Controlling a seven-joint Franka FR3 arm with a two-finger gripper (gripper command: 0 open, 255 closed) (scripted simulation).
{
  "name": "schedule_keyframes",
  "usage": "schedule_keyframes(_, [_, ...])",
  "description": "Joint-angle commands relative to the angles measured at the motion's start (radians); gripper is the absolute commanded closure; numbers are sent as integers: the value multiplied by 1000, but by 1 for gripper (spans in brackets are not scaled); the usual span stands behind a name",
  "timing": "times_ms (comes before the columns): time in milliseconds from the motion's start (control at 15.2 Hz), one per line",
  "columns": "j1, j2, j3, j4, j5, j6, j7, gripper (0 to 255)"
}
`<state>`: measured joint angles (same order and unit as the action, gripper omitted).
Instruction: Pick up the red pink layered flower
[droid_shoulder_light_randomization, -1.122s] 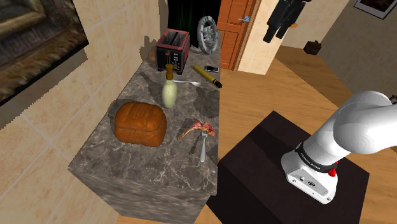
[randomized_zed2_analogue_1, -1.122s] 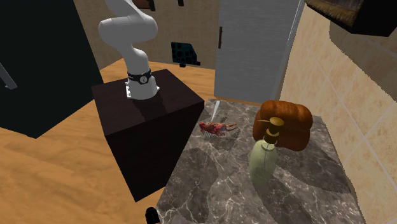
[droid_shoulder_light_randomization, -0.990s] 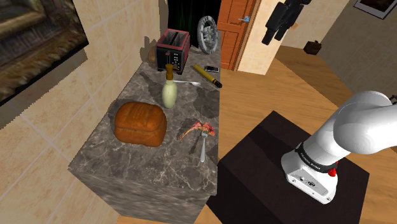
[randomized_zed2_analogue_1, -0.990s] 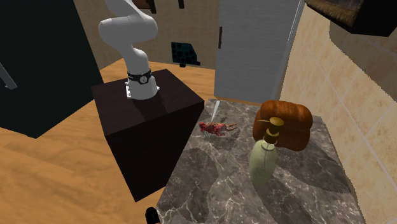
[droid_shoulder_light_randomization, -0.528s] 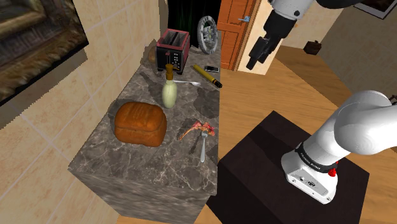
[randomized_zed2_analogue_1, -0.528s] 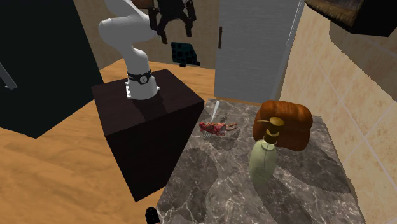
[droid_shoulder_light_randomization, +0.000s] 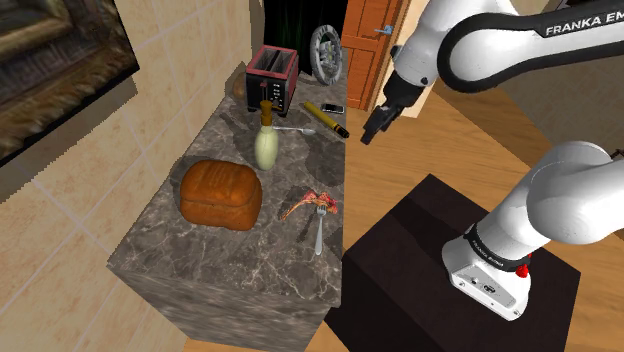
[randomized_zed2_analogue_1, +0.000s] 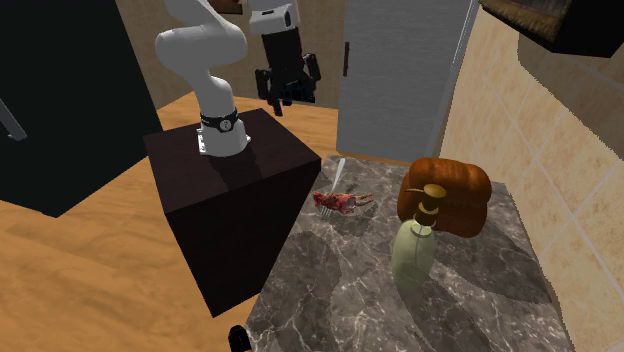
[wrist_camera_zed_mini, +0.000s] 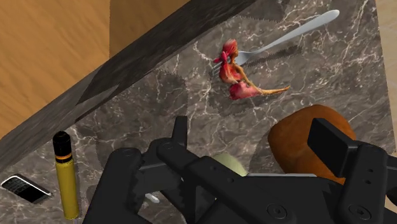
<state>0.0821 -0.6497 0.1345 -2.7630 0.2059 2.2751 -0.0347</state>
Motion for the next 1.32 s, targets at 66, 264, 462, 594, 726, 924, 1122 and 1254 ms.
schedule_keyframes(66, [23,83,17,-55,29,160,-15,0])
schedule_keyframes(264, [48,202,29,-84,59,324,-38,0])
schedule_keyframes(462, [78,344,33,-92,97,492,-69,0])
schedule_keyframes(594, [106,449,29,-84,134,602,-102,0])
schedule_keyframes(726, [145,560,18,-65,199,706,-159,0])
schedule_keyframes(924, [177,733,57,0,463,837,-382,0])
schedule_keyframes(1122, [32,870,243,69,656,936,-572,0])
schedule_keyframes(1254, [-43,920,320,82,672,978,-602,0])
